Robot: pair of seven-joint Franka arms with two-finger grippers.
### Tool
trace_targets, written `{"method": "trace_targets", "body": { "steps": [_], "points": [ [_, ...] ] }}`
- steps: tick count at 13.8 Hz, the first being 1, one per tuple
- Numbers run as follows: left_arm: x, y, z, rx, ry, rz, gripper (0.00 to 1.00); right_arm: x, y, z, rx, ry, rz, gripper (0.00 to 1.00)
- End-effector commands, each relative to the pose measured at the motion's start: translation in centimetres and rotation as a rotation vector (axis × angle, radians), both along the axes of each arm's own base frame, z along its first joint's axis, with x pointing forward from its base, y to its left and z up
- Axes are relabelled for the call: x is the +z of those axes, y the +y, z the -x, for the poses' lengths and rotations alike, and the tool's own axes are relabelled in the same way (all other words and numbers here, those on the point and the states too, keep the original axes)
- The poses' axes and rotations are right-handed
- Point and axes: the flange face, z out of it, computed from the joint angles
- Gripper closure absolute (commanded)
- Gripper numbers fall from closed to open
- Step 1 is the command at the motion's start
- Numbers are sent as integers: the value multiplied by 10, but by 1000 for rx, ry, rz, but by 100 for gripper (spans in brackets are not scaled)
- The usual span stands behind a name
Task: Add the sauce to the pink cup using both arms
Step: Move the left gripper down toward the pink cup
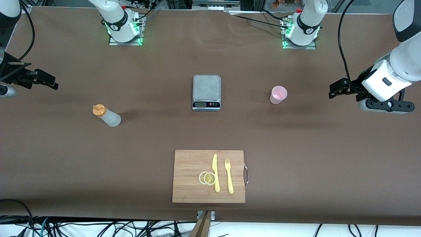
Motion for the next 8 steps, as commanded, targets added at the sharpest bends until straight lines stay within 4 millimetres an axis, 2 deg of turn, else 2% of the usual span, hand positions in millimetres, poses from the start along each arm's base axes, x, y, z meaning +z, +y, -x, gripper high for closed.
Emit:
{"method": "trace_targets", "body": {
  "steps": [1,8],
  "points": [
    [4,2,4,2,3,15,0,6,1,-1,-4,8,-4,0],
    [10,0,7,9,2,13,0,4,0,-1,-6,13,-5,0]
  ]
}}
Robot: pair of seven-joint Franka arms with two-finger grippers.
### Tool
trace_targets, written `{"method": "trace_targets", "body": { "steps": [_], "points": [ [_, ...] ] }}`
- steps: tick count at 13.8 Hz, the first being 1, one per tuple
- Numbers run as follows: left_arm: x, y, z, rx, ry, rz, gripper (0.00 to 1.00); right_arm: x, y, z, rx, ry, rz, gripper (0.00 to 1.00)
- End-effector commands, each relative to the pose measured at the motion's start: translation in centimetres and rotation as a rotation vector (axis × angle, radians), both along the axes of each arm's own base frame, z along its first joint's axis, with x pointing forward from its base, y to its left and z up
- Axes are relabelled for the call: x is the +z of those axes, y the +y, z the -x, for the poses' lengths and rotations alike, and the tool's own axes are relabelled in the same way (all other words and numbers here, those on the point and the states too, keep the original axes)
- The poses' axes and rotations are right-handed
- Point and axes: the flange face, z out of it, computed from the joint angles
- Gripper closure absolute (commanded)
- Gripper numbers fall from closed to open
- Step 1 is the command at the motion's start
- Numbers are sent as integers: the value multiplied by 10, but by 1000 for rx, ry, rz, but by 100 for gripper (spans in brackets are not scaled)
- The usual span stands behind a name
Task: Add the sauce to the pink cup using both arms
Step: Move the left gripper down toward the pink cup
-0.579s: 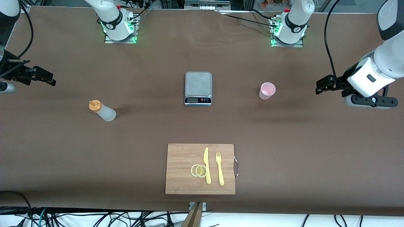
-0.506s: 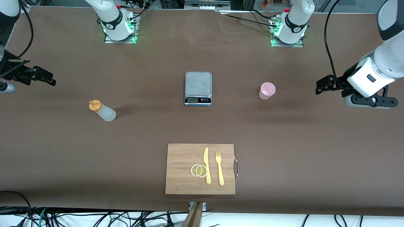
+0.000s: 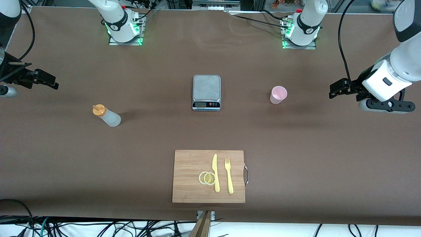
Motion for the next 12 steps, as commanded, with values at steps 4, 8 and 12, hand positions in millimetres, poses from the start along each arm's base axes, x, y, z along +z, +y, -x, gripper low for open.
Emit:
{"method": "trace_targets", "body": {
  "steps": [4,8,12],
  "points": [
    [6,-1,8,3,19,14,0,6,2,-1,-2,4,-3,0],
    [3,-2,12,-21,50,14,0,6,3,-2,1,4,-3,0],
    [-13,-2,12,-36,82,12,0,6,2,-1,-2,4,-3,0]
  ]
}}
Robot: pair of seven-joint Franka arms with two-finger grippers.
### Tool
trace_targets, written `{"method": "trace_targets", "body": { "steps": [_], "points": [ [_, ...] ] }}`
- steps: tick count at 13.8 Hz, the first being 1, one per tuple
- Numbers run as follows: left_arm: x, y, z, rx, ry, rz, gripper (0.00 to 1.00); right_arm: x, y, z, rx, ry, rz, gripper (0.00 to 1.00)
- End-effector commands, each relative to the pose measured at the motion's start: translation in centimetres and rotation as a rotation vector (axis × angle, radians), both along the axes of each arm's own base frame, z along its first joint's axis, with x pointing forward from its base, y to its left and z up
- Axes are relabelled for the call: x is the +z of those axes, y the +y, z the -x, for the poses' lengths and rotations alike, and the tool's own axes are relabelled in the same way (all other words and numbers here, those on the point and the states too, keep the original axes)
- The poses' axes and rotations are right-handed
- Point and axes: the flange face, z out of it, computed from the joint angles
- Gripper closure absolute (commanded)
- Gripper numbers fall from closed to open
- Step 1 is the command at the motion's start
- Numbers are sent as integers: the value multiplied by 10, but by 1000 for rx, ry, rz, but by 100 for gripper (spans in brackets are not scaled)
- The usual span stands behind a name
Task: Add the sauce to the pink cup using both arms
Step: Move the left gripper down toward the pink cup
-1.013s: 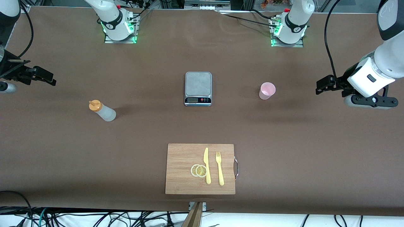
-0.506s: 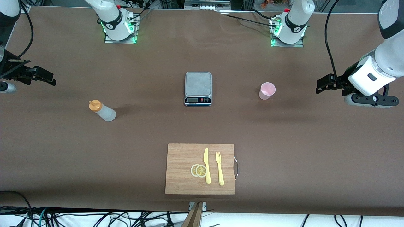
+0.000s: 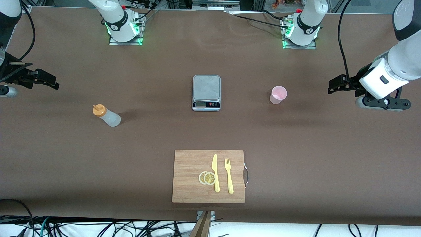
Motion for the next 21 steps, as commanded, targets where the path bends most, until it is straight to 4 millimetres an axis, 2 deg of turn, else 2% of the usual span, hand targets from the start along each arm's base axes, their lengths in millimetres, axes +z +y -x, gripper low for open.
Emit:
{"method": "trace_targets", "body": {
  "steps": [1,5,7,10,14,19,21],
  "points": [
    [-8,0,5,-23,25,17,0,6,0,-1,-5,4,-3,0],
    [-24,-2,3,-25,49,16,0,6,0,-2,-7,4,-2,0],
    [-50,-8,0,-31,89,12,0,6,0,-2,-7,4,-2,0],
    [-69,-15,6,-42,116,10,0,6,-1,-2,-8,4,-4,0],
    [-96,-14,19,-30,165,2,0,7,-1,-2,-7,2,-4,0],
    [-145,-13,42,-21,176,-1,0,6,-1,-2,-7,4,-4,0],
    [-162,-24,58,-22,166,13,0,6,-1,-2,-7,4,-4,0]
  ]
}}
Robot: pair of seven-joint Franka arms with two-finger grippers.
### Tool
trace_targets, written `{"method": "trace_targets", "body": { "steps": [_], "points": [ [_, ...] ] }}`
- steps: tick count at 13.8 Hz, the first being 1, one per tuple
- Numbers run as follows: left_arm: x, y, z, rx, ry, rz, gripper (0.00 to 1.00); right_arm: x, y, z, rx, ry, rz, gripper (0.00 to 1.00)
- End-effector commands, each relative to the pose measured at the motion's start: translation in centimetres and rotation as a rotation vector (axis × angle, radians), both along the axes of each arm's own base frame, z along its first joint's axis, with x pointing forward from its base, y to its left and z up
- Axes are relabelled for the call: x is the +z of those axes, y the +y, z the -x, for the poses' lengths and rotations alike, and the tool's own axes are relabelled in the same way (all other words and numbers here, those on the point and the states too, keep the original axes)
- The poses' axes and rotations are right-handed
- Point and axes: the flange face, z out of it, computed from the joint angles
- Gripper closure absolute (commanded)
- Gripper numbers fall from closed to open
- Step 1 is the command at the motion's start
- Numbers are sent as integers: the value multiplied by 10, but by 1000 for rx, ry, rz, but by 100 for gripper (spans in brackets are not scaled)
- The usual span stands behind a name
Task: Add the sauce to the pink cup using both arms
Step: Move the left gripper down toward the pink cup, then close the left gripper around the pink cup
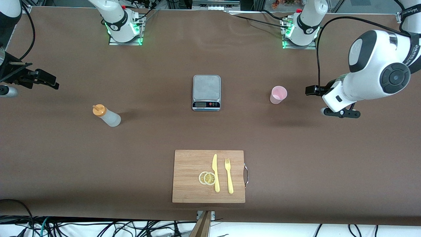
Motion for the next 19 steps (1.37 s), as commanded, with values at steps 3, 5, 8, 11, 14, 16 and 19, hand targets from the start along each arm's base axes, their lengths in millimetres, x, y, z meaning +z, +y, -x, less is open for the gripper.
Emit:
{"method": "trace_targets", "body": {
  "steps": [3,5,8,11,14,16,19],
  "points": [
    [-30,-22,44,23,-43,17,0,6,0,-2,-5,5,-4,0],
    [-53,-28,53,29,-65,12,0,5,0,-2,-5,7,-4,0],
    [-78,-34,60,25,-132,18,0,5,-1,-2,-5,7,-4,0],
    [-107,-40,71,16,-193,21,0,5,0,-2,-7,8,-4,0],
    [-136,-40,79,18,-227,23,0,5,0,-2,-7,8,-4,0],
    [-148,-39,89,17,-241,21,0,5,0,-2,-7,8,-4,0],
    [-163,-42,104,4,-256,20,0,5,0,-2,-7,8,-4,0]
  ]
}}
